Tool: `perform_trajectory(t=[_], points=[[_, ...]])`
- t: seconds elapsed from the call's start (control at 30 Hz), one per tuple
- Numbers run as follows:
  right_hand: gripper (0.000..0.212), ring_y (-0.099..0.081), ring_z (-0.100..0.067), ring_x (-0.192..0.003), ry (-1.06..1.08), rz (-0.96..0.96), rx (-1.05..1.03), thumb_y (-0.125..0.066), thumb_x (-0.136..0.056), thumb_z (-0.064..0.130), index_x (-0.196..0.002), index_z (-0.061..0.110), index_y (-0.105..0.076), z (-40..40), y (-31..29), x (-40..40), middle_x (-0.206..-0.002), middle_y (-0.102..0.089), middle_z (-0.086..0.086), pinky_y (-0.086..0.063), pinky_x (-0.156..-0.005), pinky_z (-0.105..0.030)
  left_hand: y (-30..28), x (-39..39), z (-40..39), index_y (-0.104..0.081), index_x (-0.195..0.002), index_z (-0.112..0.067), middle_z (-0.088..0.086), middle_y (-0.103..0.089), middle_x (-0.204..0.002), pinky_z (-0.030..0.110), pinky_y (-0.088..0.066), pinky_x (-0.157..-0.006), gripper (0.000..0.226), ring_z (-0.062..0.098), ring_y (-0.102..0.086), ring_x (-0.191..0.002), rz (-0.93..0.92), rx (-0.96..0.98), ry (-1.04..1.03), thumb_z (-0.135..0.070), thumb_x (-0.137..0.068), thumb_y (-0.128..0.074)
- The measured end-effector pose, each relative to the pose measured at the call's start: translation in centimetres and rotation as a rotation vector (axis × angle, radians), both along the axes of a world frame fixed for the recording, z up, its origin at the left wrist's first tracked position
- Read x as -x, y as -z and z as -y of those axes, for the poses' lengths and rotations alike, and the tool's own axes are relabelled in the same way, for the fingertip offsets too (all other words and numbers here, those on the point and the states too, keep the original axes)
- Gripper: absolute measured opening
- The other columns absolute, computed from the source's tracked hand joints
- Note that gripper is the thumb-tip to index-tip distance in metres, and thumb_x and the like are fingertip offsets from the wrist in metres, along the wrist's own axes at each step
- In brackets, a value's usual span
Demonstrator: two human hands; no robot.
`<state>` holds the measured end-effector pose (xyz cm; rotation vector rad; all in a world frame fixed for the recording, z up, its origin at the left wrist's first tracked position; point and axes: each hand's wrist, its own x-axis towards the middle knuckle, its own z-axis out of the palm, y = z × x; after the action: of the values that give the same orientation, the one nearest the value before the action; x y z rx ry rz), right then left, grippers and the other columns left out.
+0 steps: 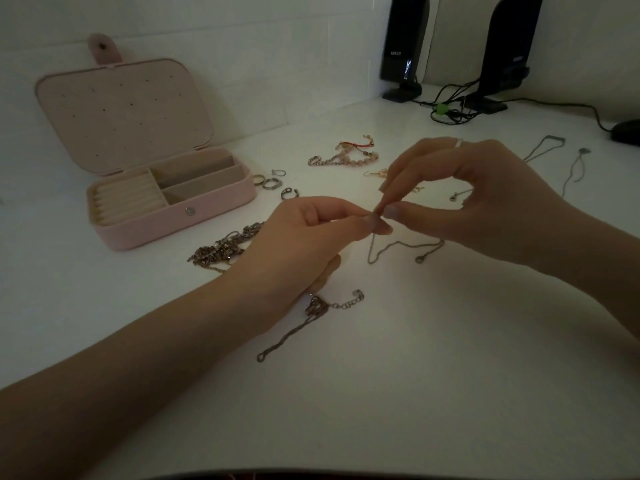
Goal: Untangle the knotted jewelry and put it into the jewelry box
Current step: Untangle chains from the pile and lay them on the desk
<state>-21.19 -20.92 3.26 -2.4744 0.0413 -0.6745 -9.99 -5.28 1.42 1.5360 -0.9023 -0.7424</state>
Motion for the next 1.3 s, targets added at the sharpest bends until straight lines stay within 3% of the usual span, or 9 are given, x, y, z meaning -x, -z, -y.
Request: perform_trajectory(t=[0.17, 0.37, 0.5, 0.67, 0.83, 0.97, 1.13, 1.3], points=[[0.011, -0.061, -0.011, -0.09, 0.02, 0.008, 0.084, -0.068, -0.076, 0.032, -0.085, 0.028, -0.073, -0.3, 0.1, 0.0, -0.089, -0.066, 0.012, -0.047, -0.083, -0.032, 0.3, 0.0, 0.1, -0.076, -0.076, -0.019, -0.004, -0.029, -0.041, 0.024, -0.012, -0.043, 0.019, 0.013, -0.017, -0.039, 0.031, 0.01, -0.023, -0.023, -0.088, -0.063], [0.017, -0.058, -0.007, -0.086, 0.046, 0.011, 0.144, -0.055, -0.075, 0.046, -0.083, 0.036, -0.065, -0.7, 0.2, -0.1, -0.085, -0.064, 0.016, -0.05, -0.079, -0.036, 0.6, 0.1, 0.2, -0.076, -0.075, -0.02, -0.002, -0.029, -0.043, 0.025, -0.011, -0.046, 0.018, 0.015, -0.017, -0.04, 0.076, 0.023, -0.044, -0.025, -0.087, -0.064], [0.014, -0.055, -0.004, -0.083, 0.066, 0.02, 0.156, -0.054, -0.074, 0.046, -0.081, 0.037, -0.063, -0.9, 0.3, -0.2, -0.08, -0.06, 0.02, -0.048, -0.076, -0.027, 0.6, 0.2, 0.3, -0.075, -0.072, -0.022, -0.006, -0.028, -0.04, 0.025, -0.012, -0.045, 0.02, 0.014, -0.017, -0.039, 0.07, 0.018, -0.063, -0.024, -0.087, -0.062], [0.009, -0.057, -0.001, -0.079, 0.102, 0.004, 0.129, -0.057, -0.072, 0.042, -0.078, 0.036, -0.062, -1.5, 0.5, -0.3, -0.078, -0.059, 0.018, -0.051, -0.071, -0.028, 0.7, 0.2, 0.4, -0.073, -0.07, -0.02, -0.008, -0.027, -0.039, 0.023, -0.012, -0.044, 0.021, 0.011, -0.017, -0.037, 0.044, 0.02, -0.082, -0.02, -0.088, -0.062], [0.002, -0.058, 0.0, -0.079, 0.116, -0.003, 0.132, -0.057, -0.073, 0.041, -0.075, 0.042, -0.056, -1.7, 0.3, -0.3, -0.075, -0.057, 0.02, -0.047, -0.069, -0.018, 0.7, 0.2, 0.5, -0.073, -0.067, -0.023, -0.008, -0.027, -0.039, 0.025, -0.012, -0.045, 0.023, 0.011, -0.017, -0.038, 0.035, 0.015, -0.081, -0.021, -0.087, -0.063], [0.006, -0.056, 0.003, -0.085, 0.1, 0.0, 0.088, -0.059, -0.073, 0.035, -0.073, 0.041, -0.058, -1.7, 0.1, -0.2, -0.073, -0.057, 0.024, -0.04, -0.071, -0.007, 0.8, 0.1, 0.5, -0.073, -0.071, -0.022, -0.008, -0.027, -0.039, 0.018, -0.015, -0.042, 0.021, 0.01, -0.017, -0.036, 0.04, 0.02, -0.082, -0.02, -0.089, -0.062], [0.009, -0.057, 0.001, -0.082, 0.096, -0.005, 0.109, -0.063, -0.072, 0.039, -0.08, 0.041, -0.061, -1.3, -0.3, 0.1, -0.076, -0.056, 0.025, -0.043, -0.084, -0.019, 0.7, 0.1, 0.3, -0.073, -0.076, -0.02, -0.004, -0.031, -0.041, 0.017, -0.016, -0.041, 0.016, 0.012, -0.017, -0.037, 0.088, 0.024, -0.082, -0.023, -0.089, -0.063], [0.009, -0.057, -0.001, -0.082, 0.074, -0.011, 0.125, -0.064, -0.072, 0.037, -0.081, 0.038, -0.063, -1.3, -0.2, 0.1, -0.08, -0.058, 0.022, -0.044, -0.076, -0.019, 0.6, 0.4, 0.3, -0.072, -0.071, -0.022, 0.002, -0.036, -0.045, 0.019, -0.016, -0.042, 0.019, 0.012, -0.019, -0.038, 0.096, 0.041, -0.09, -0.025, -0.088, -0.063]])
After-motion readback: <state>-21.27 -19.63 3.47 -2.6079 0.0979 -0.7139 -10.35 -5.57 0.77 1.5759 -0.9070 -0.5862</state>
